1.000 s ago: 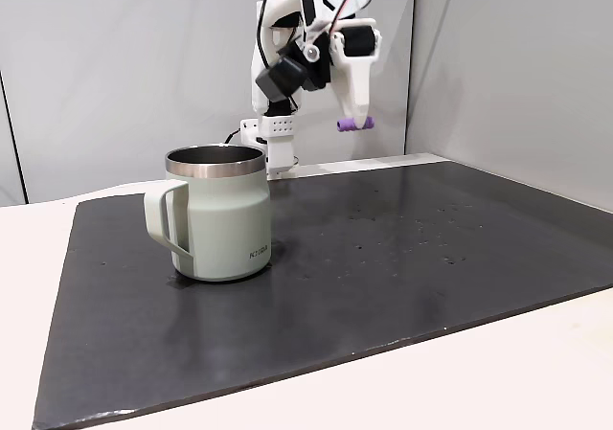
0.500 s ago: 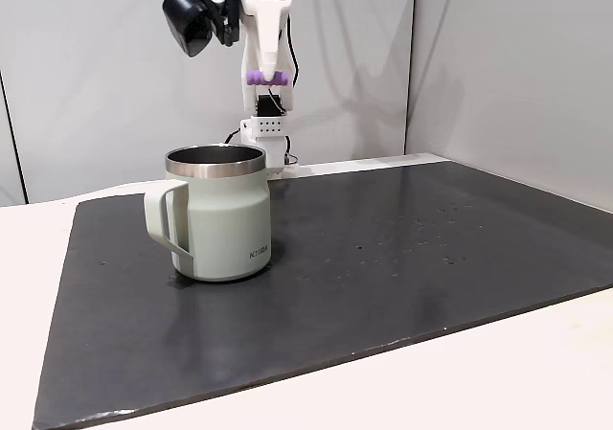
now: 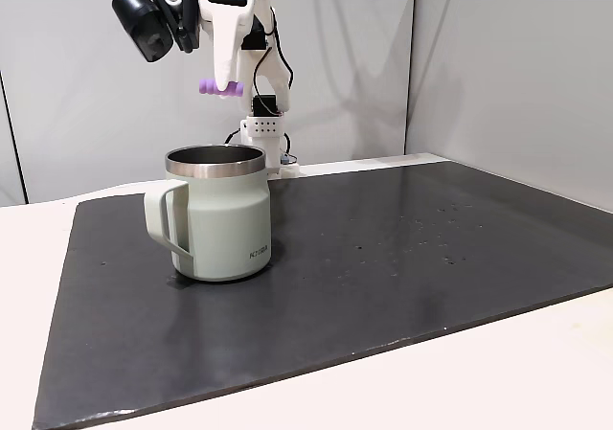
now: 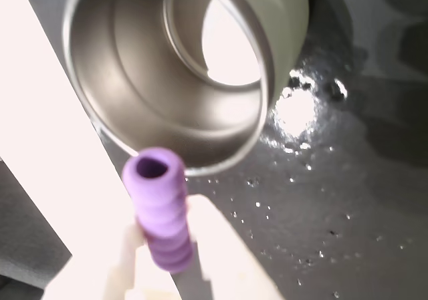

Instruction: Grasp a pengrip and put it in the cup.

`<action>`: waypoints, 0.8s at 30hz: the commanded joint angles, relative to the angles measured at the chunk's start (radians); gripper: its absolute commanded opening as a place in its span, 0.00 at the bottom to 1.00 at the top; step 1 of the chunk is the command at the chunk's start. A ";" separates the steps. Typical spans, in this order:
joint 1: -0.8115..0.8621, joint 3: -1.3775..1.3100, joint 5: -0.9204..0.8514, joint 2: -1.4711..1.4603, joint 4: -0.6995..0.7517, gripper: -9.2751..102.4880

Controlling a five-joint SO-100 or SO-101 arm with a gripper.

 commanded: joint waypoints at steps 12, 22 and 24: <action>0.020 -0.255 -0.063 -0.186 -0.017 0.08; 0.017 -0.261 -0.040 -0.195 -0.003 0.25; 0.017 -0.262 -0.040 -0.195 -0.002 0.25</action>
